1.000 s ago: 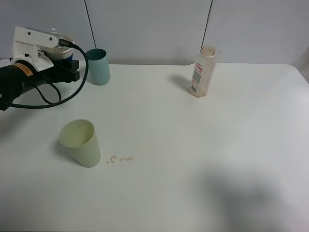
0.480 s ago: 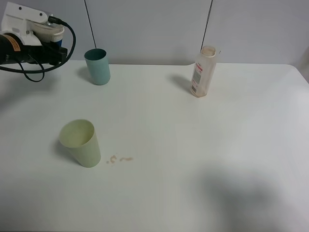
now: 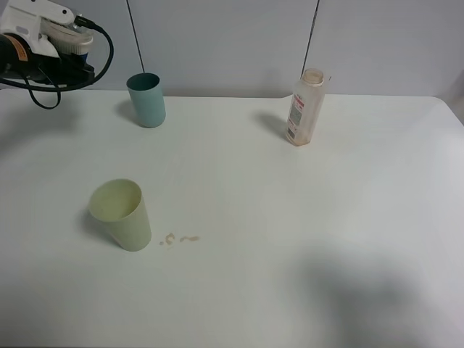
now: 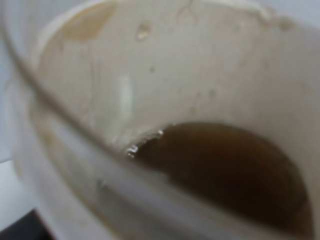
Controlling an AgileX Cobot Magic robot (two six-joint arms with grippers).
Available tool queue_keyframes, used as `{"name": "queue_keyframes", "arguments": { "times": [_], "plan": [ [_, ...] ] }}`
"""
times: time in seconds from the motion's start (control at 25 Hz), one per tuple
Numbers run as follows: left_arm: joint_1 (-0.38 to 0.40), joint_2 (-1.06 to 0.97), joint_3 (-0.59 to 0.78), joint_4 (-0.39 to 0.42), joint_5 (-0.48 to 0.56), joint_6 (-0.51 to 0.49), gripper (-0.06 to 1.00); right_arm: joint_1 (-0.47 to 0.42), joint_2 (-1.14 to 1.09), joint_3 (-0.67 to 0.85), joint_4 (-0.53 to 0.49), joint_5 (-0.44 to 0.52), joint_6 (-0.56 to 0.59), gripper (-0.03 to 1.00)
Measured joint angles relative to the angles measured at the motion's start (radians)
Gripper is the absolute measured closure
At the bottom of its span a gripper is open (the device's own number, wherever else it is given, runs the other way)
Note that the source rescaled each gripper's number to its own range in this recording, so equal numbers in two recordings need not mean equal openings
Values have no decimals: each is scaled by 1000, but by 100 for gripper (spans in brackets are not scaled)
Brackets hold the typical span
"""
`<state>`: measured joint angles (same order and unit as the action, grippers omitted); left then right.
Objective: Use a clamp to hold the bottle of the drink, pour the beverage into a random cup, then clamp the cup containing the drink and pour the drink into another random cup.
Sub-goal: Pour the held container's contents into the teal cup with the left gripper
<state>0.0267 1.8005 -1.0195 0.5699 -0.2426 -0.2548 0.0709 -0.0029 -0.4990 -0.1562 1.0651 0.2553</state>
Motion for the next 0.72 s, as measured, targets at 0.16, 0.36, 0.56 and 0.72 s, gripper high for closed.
{"name": "queue_keyframes", "arguments": {
  "times": [0.16,0.36,0.56,0.72],
  "plan": [
    [0,43,-30,0,18,1,93,0,0,0,0,0,0,-3],
    [0,87,-60,1,21,17,93,0,0,0,0,0,0,-3],
    [0,131,-113,2,55,61,93,0,0,0,0,0,0,-3],
    [0,157,-163,33,97,72,93,0,0,0,0,0,0,-3]
  ]
}}
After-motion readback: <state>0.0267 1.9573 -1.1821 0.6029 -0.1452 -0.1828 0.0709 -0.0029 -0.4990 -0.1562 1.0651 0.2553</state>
